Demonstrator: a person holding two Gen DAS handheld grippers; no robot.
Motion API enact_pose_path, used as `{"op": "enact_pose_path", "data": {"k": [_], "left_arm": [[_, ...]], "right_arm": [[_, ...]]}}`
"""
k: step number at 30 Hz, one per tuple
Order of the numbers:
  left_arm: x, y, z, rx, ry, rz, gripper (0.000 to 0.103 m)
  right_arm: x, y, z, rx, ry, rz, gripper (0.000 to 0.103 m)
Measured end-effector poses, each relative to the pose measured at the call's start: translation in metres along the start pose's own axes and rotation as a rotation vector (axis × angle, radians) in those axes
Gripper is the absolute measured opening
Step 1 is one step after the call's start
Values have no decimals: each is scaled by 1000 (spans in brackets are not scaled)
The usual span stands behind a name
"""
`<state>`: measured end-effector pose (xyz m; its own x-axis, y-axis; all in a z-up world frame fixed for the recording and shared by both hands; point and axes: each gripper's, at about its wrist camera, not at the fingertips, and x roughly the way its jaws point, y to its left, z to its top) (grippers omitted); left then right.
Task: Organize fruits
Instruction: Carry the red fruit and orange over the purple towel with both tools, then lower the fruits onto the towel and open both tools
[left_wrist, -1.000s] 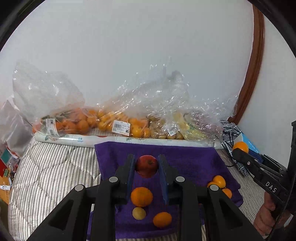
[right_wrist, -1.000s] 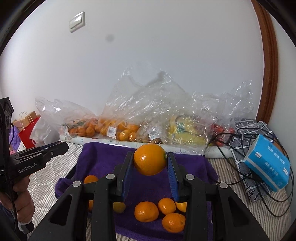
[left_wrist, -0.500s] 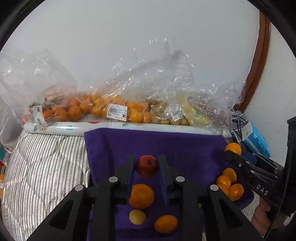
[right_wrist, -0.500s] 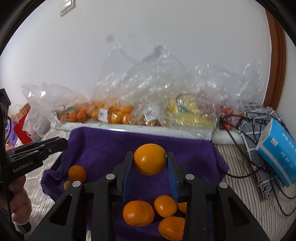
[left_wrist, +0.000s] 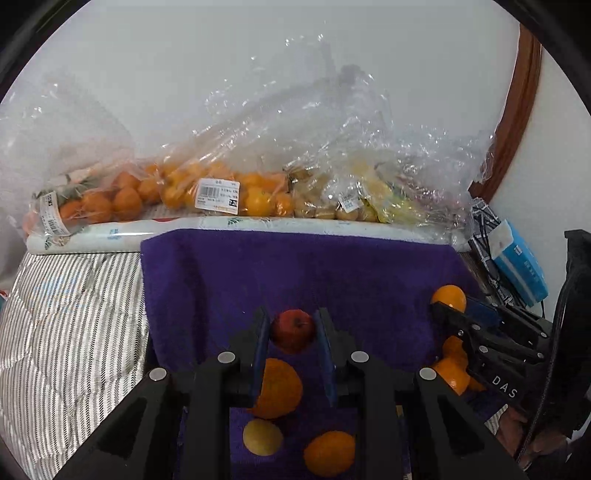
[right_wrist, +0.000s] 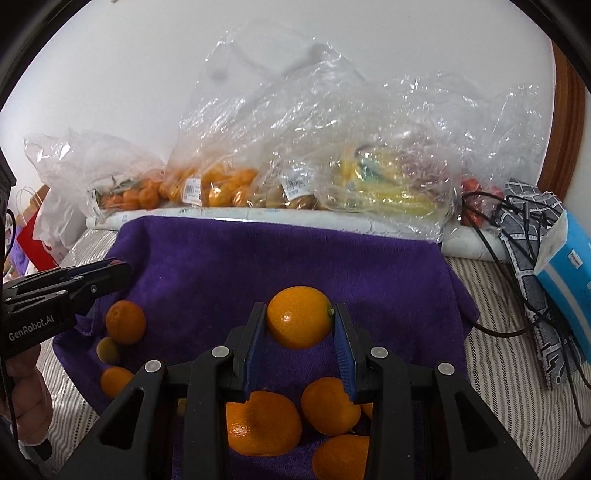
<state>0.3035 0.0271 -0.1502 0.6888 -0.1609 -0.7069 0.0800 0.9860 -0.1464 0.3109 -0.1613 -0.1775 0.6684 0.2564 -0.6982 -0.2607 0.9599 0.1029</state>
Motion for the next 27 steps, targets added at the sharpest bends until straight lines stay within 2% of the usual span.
{"op": "enact_pose_path", "data": {"k": [12,27], "left_arm": [[23,-1,-2,15,62,18,24],[32,0,-2,21,81,27,24]], "right_arm": [[13,-2,-3,-5,37,-12,35],[19,-4,-5,-21,58,-22,35]]}}
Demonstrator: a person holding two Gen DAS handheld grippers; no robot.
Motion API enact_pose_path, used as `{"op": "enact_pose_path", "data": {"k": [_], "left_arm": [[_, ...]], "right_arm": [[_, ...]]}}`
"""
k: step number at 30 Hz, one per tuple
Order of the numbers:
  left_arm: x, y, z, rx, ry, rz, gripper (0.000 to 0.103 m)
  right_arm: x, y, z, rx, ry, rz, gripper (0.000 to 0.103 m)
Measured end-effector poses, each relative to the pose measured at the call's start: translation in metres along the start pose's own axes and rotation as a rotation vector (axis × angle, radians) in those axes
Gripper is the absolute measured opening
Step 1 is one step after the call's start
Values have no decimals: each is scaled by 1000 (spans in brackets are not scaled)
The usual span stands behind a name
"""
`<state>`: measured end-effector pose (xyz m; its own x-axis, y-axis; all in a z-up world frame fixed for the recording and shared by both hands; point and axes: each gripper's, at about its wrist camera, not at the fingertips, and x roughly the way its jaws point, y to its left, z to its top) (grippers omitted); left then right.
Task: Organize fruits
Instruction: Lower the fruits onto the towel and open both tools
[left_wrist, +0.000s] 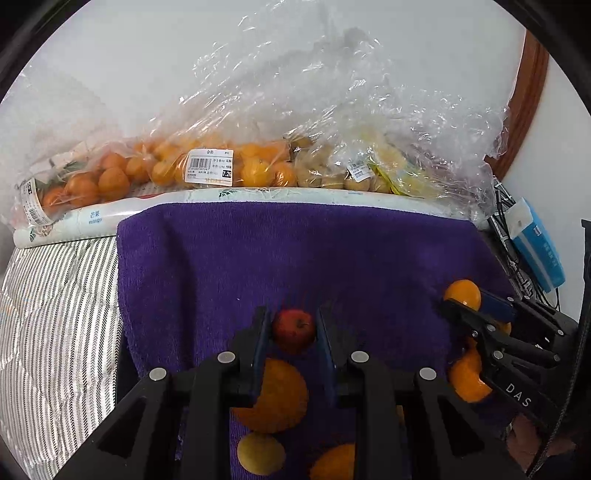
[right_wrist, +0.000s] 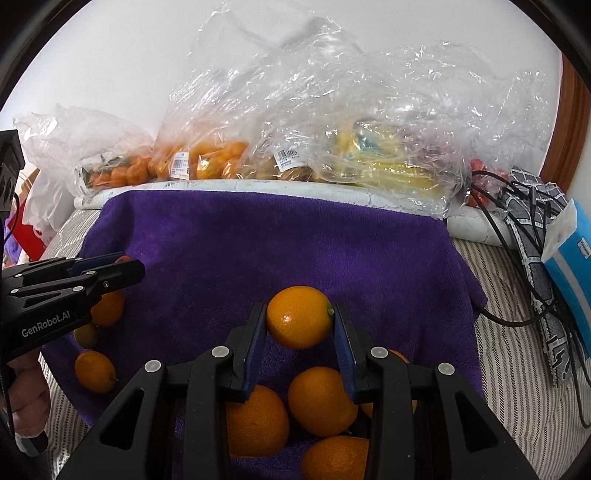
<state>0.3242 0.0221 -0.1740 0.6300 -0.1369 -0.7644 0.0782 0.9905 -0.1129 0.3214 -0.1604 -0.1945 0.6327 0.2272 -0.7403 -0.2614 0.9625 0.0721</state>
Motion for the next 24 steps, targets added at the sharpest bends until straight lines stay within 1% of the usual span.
{"op": "enact_pose_path", "data": {"k": [15,18,23,24], "left_arm": [[2,-2,0,6,-1,0,24],[1,-4,0,4,3,-10,26],[-9,-8,-2,15,6,-19,28],[-12,-8,-2,19,3,-17,31]], "right_arm": [[0,0,0,-8,-1,2,36],[-3,0,0,-9,-9,2,41],[-19,0,1,-6,-60,-3,53],[-22,0,2,-4,-69,-7,54]]}}
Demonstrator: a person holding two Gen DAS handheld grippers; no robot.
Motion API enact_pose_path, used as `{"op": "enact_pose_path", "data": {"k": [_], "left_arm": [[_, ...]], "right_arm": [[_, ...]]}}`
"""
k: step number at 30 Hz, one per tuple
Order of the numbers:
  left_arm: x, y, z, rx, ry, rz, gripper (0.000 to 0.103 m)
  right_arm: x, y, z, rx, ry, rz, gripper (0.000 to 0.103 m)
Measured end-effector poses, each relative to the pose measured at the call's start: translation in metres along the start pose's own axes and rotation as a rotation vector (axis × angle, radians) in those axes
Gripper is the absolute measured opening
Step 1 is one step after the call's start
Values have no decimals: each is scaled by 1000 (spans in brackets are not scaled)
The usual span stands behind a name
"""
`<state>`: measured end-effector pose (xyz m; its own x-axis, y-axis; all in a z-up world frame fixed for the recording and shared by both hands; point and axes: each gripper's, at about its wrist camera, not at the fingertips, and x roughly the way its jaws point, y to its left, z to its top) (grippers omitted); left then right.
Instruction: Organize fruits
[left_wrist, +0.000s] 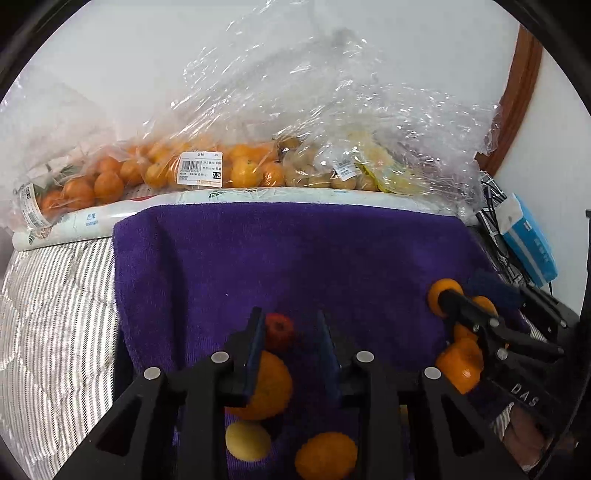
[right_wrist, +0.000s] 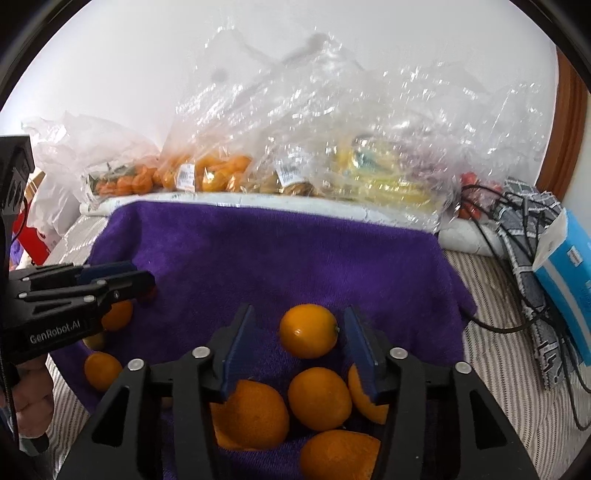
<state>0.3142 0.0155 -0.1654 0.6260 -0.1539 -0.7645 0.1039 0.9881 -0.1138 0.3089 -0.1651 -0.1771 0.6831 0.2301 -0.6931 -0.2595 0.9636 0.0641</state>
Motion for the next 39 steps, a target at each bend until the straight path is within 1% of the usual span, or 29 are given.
{"op": "enact_pose_path", "data": {"k": [5,7,8,9,10,12,15,16,19,22,24,27,28,29,30,31,34,37,39], "left_arm": [[-23,-3,-6,8,-27,11,41],[-33,-4,-9,5,-28,6,49],[-39,-5,-11,5,-32,7,50],[-45,-6,-13,12,-37,11,56],[-53,-11,-16,25,-45,21,60],[-67,-15,-21,33,-73,41,60],[-95,-21,-32,44,-128,60,64],[-104,-23,-36,42,-141,57,64],[-129,-27,-47,32,-175,35,64],[-152,-34,-59,41,-216,31,64],[-169,-40,-69,44,-248,45,64],[-188,-45,-80,38,-271,55,65],[-193,-45,-82,33,-273,53,67],[-200,-46,-86,22,-276,49,68],[-205,-46,-90,9,-270,46,72],[-212,-46,-94,-1,-275,43,75],[-227,-49,-109,-5,-284,35,80],[-239,-57,-123,6,-290,62,88],[-249,-63,-136,7,-304,71,90]], "right_arm": [[-29,0,12,19,-58,-27,63],[-45,-2,15,54,-83,-20,66],[-52,-3,16,69,-94,-15,68],[-61,-3,16,83,-107,-12,70],[-70,-2,15,87,-113,-18,71],[-88,3,13,75,-119,-44,72],[-112,10,7,63,-119,-72,73],[-122,11,4,66,-119,-77,75],[-147,17,-7,82,-128,-85,75],[-168,23,-19,79,-126,-106,77],[-180,27,-27,69,-120,-115,77],[-199,28,-40,81,-131,-124,77],[-207,28,-45,88,-139,-127,77],[-214,27,-49,93,-146,-128,79],[-221,27,-54,98,-152,-130,82],[-229,28,-59,100,-163,-127,87],[-251,28,-73,110,-202,-121,96],[-268,29,-86,120,-213,-143,100],[-279,30,-93,122,-227,-149,103]]}}
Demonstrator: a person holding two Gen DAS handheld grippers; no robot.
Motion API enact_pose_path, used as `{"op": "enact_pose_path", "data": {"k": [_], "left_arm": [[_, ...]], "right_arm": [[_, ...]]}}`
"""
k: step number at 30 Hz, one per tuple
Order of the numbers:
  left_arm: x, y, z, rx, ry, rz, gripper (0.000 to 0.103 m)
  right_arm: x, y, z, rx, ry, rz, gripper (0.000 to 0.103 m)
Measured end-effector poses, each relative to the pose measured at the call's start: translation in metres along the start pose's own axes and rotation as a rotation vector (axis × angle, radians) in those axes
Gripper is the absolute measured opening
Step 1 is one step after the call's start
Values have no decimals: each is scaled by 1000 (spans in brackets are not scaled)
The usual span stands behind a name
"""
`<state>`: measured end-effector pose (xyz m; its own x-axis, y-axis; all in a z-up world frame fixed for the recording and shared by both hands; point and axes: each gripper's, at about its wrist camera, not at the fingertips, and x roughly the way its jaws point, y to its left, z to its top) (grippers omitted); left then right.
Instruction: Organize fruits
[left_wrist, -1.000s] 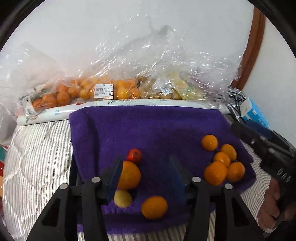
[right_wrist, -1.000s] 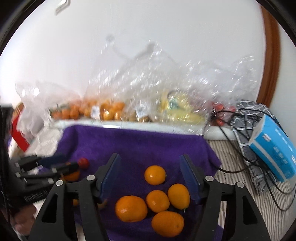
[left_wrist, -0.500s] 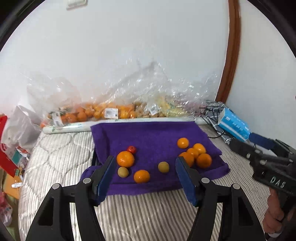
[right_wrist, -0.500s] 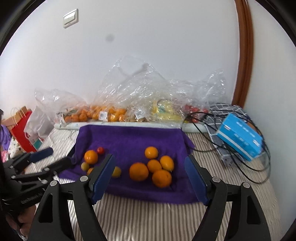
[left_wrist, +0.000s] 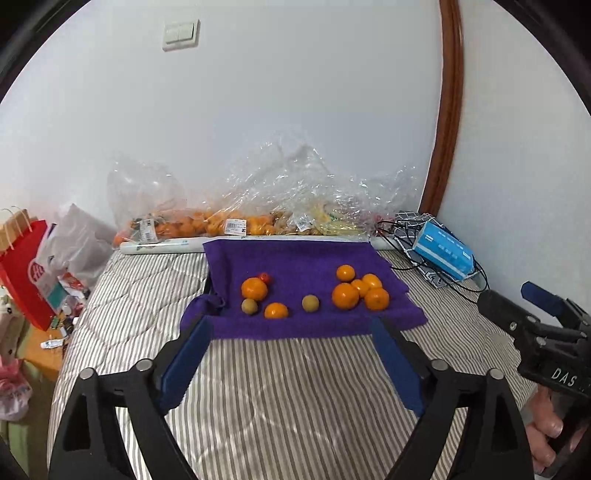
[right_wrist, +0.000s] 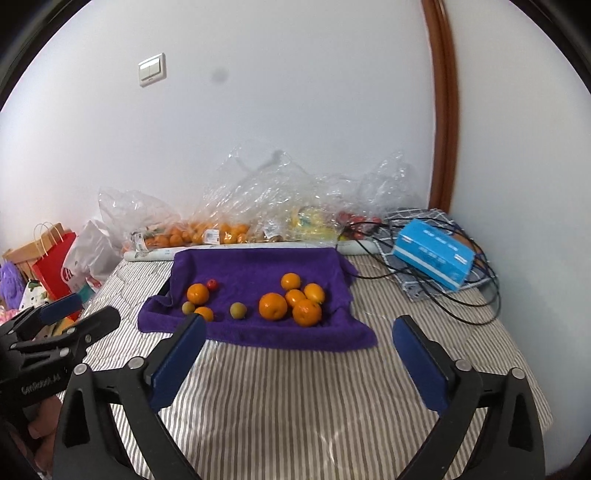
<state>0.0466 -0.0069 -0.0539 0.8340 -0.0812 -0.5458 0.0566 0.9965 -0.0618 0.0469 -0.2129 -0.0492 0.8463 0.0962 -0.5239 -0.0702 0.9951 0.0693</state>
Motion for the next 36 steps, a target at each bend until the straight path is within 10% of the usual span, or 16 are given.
{"op": "enact_pose_path", "data": {"k": [36], "left_arm": [[-53,-10,-13,-21,-59,61,92]], "right_arm": [[-49,-2,-22,-15,-27,-18,103]]}}
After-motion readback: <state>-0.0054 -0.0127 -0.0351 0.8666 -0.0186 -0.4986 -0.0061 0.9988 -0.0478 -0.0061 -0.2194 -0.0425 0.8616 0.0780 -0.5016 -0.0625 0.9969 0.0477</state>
